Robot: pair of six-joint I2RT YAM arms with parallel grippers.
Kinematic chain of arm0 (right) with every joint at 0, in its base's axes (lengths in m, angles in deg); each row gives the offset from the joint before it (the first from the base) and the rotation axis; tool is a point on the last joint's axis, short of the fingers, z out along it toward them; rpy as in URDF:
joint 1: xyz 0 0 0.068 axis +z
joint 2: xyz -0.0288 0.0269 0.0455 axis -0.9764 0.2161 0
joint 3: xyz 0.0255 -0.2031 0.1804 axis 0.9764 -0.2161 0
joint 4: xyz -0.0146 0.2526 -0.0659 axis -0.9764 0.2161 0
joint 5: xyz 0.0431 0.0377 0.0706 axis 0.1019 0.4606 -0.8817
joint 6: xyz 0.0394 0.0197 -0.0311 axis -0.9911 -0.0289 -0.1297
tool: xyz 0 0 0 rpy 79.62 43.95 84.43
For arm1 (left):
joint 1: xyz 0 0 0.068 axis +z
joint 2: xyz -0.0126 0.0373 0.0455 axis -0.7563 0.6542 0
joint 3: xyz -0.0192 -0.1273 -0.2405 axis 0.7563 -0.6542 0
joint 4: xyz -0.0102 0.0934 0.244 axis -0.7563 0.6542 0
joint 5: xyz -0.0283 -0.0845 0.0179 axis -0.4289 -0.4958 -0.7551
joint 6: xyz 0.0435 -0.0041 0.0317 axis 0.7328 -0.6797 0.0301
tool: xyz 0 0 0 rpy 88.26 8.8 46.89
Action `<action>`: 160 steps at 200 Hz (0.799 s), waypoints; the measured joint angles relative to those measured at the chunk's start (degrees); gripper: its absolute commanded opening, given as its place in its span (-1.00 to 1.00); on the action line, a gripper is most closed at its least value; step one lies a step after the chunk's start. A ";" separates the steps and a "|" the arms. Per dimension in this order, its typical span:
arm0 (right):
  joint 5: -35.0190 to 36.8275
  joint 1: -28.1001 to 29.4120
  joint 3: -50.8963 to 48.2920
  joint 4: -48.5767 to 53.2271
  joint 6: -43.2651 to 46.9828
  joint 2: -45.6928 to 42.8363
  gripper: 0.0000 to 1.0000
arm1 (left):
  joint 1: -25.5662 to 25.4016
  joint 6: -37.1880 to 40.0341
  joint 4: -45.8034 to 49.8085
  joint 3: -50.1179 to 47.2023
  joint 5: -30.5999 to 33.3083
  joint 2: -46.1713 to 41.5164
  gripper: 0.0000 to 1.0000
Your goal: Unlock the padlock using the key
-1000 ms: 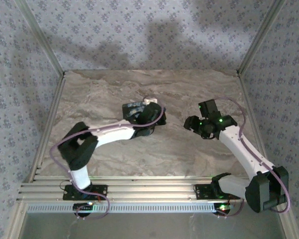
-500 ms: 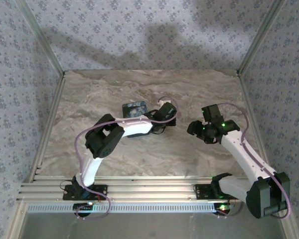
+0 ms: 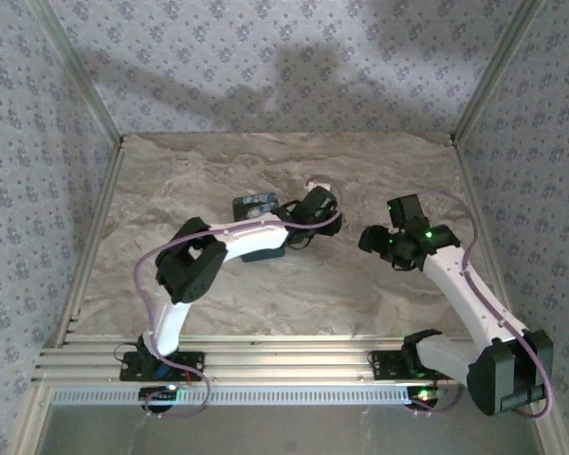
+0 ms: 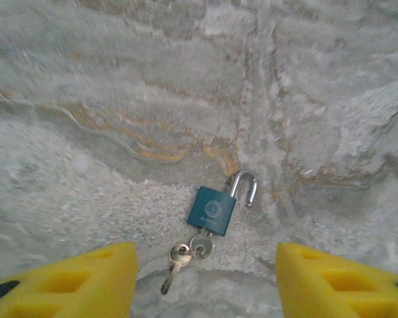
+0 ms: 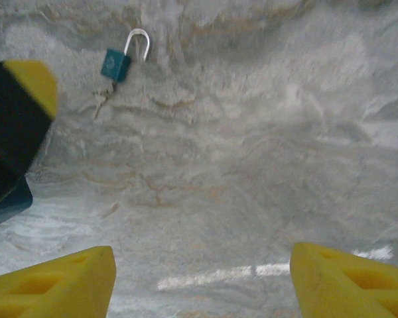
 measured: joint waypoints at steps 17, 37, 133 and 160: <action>3.28 -0.85 1.73 0.04 1.60 0.00 0.67 | 1.20 3.96 2.05 0.00 0.00 -5.01 0.59; 8.00 -2.21 3.02 -0.31 3.54 -0.22 1.00 | 3.93 10.01 4.59 0.02 -0.57 -12.17 0.95; 20.31 -10.16 -14.25 -32.33 23.54 -0.83 1.00 | 31.30 26.08 2.08 -21.14 -11.61 -38.86 0.96; 19.43 -14.12 -19.98 -44.09 26.05 1.73 1.00 | 38.80 28.98 -4.00 -34.53 -13.94 -44.06 0.96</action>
